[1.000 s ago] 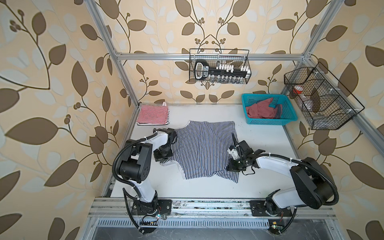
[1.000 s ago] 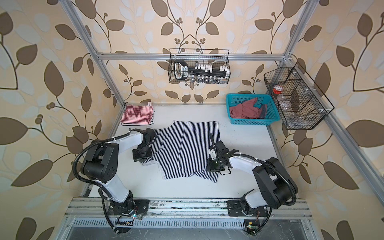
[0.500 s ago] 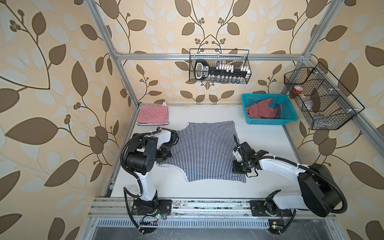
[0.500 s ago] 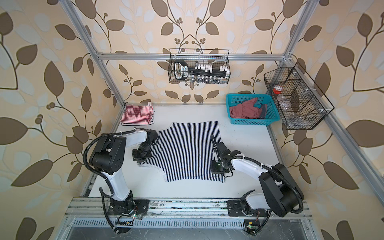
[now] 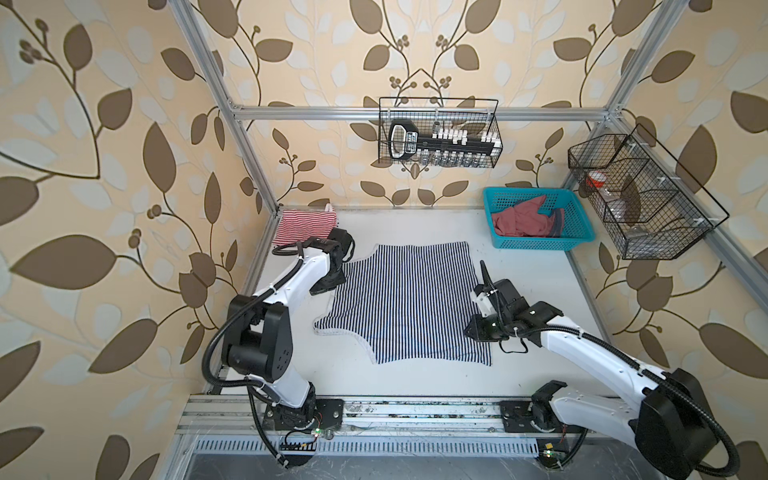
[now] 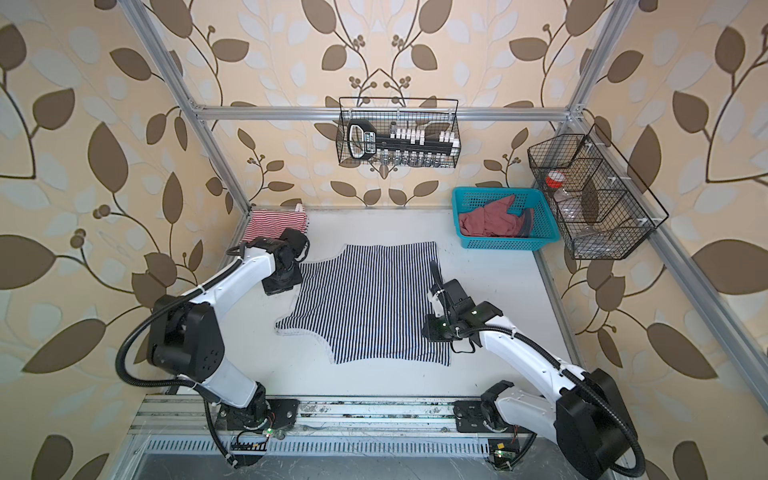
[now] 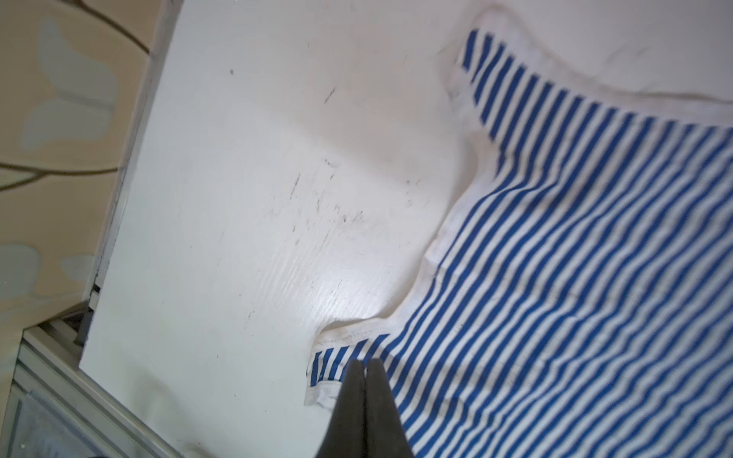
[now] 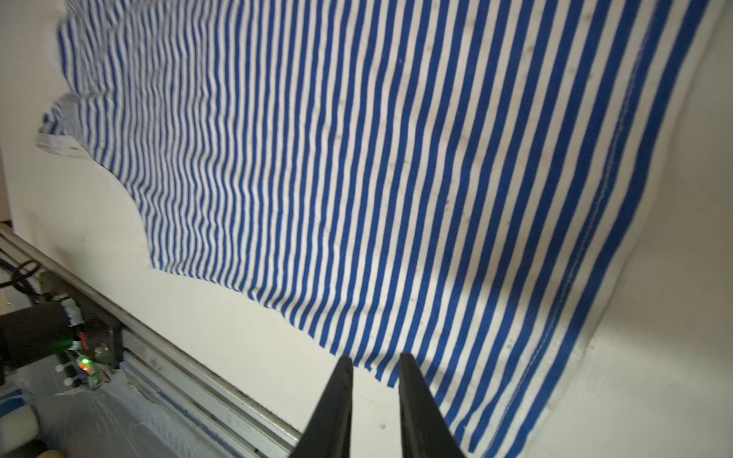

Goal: Fold and stack the tank tops
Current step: 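Move both grippers to the tank top's hem nearest the robot, then grasp the near hem corners of the tank top with both grippers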

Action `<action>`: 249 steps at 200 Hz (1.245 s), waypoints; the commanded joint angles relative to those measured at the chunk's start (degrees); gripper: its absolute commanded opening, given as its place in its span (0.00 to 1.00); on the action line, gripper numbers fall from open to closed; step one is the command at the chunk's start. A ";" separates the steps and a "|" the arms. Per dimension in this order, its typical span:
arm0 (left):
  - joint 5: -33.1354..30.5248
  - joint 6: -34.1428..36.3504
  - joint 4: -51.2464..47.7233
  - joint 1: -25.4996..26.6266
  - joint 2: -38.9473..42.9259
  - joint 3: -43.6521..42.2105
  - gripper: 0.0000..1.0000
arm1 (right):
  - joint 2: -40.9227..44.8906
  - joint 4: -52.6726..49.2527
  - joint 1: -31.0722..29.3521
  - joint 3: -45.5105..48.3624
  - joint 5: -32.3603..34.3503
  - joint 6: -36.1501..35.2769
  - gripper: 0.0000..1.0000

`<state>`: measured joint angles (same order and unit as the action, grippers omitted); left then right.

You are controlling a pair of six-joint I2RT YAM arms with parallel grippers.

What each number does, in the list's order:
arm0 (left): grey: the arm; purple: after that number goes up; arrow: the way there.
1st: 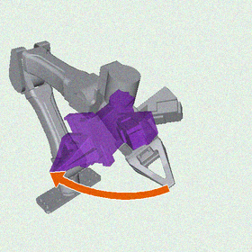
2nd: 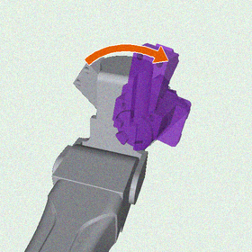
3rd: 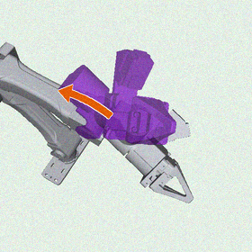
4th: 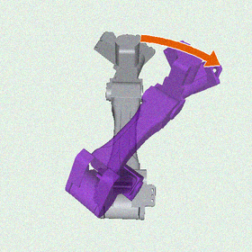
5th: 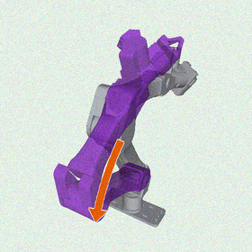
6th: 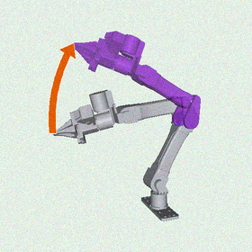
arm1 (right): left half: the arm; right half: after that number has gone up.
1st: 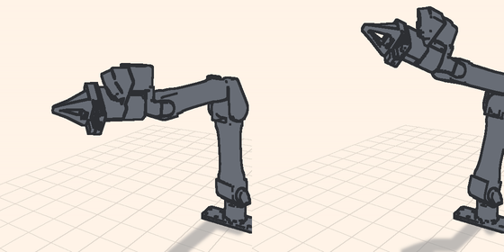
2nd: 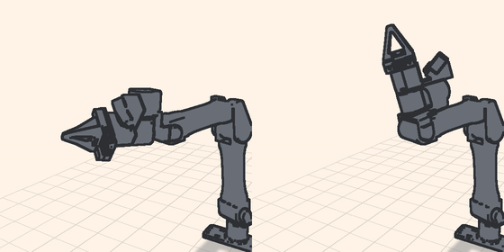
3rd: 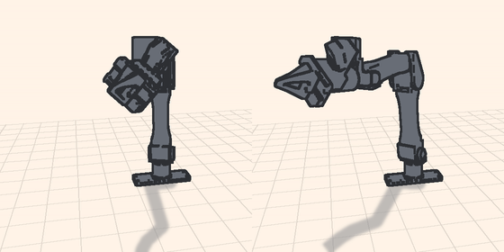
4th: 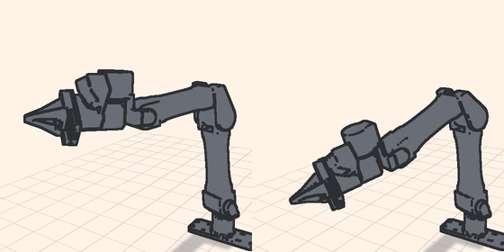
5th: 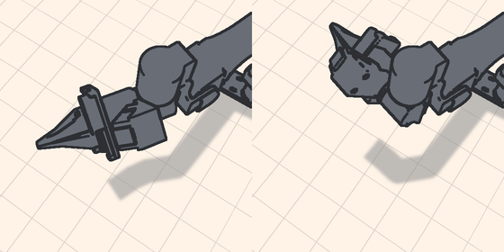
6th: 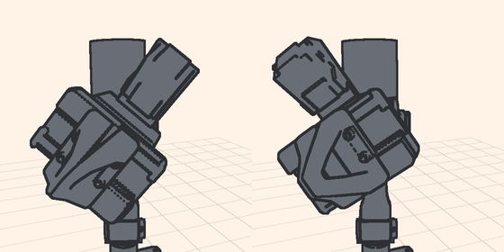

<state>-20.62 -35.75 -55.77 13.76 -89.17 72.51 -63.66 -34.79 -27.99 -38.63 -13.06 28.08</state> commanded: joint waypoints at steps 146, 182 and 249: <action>16.92 -13.98 5.19 38.18 9.27 -22.64 0.17 | 9.96 -16.44 -3.18 8.66 13.54 14.98 0.27; 17.50 -15.58 8.17 39.06 9.93 -26.09 0.26 | 9.54 -12.87 -3.30 11.13 11.15 15.34 0.29; 17.73 -20.23 12.16 39.06 9.38 -28.54 0.28 | 7.79 -9.18 -3.39 12.69 10.68 14.71 0.33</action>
<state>-2.96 -53.58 -45.10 52.21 -80.01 44.05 -55.00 -45.76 -31.03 -26.76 -1.93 42.02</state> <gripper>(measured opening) 0.280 0.329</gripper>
